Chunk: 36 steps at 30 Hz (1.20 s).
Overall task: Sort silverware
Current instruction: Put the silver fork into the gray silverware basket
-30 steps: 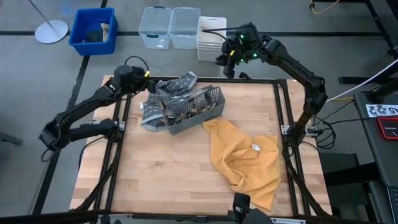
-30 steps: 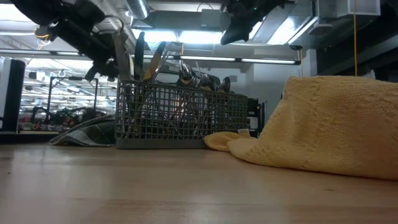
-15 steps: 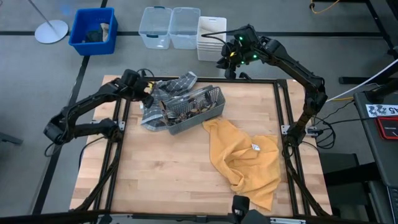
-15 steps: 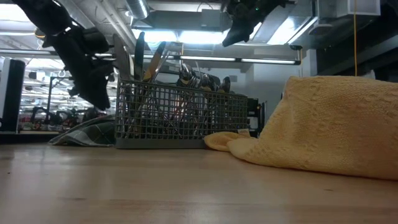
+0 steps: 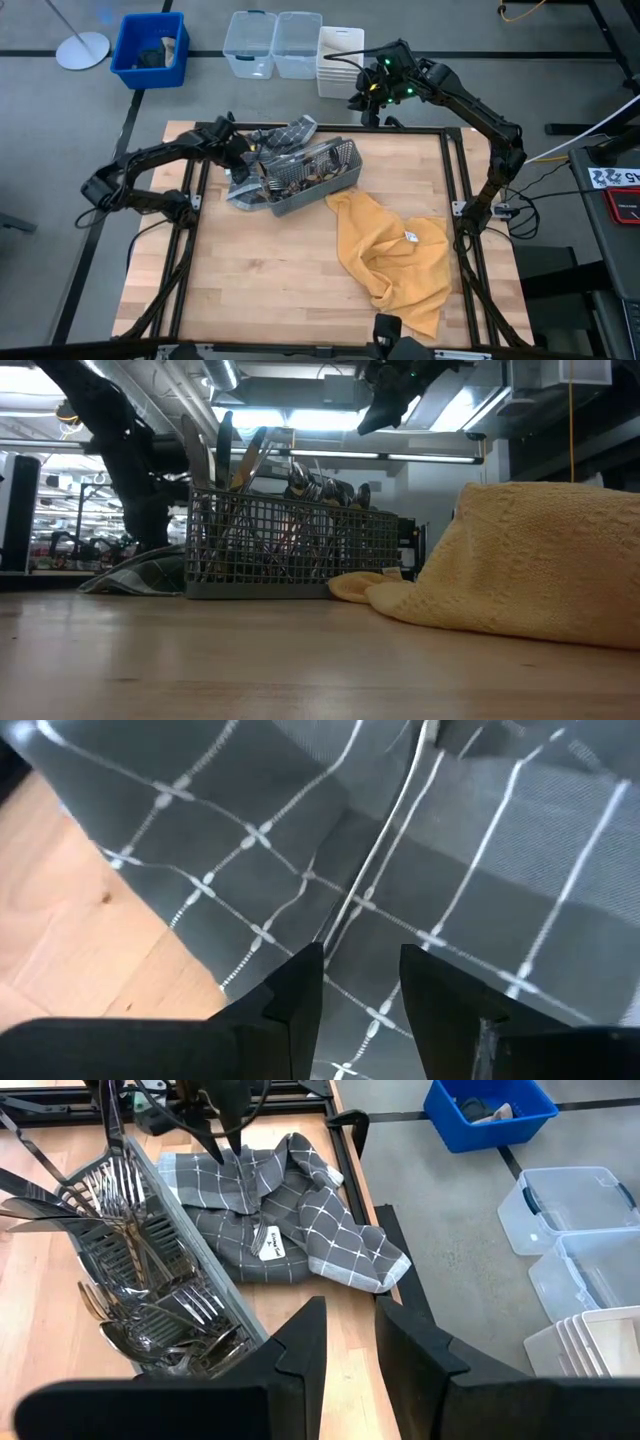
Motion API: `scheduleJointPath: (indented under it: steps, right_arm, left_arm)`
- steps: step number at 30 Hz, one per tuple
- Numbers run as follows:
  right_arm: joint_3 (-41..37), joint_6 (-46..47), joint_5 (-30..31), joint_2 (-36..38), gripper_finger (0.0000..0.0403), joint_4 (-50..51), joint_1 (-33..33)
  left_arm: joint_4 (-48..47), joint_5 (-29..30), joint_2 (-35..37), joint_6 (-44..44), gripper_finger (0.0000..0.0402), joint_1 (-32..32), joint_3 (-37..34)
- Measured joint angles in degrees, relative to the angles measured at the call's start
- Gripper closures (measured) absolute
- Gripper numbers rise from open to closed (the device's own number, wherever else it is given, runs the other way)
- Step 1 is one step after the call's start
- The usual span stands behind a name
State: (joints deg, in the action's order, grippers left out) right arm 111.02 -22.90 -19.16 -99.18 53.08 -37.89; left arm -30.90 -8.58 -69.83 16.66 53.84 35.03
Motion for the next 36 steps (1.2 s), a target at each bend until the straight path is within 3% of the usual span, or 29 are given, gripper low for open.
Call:
scheduleJointPath:
  steps: [12,24,31,36]
  right_arm:
    - [0.0,0.1,0.0,0.0,0.0313,0.0,0.0]
    - [0.0,0.1,0.0,0.0,0.0313,0.0,0.0]
    - [0.0,0.1,0.0,0.0,0.0313,0.0,0.0]
    - [0.0,0.1,0.0,0.0,0.0313,0.0,0.0]
  left_arm:
    - [0.4,3.7,-5.7,0.3,0.0279,0.0,0.0]
    - [0.2,4.8,-6.9,-1.5,0.0394,0.1,0.0]
    - [-0.2,3.9,-6.6,-3.9,0.0398,0.1,0.0]
    - [-0.2,0.1,-3.5,-5.7,0.0399,0.1,0.0]
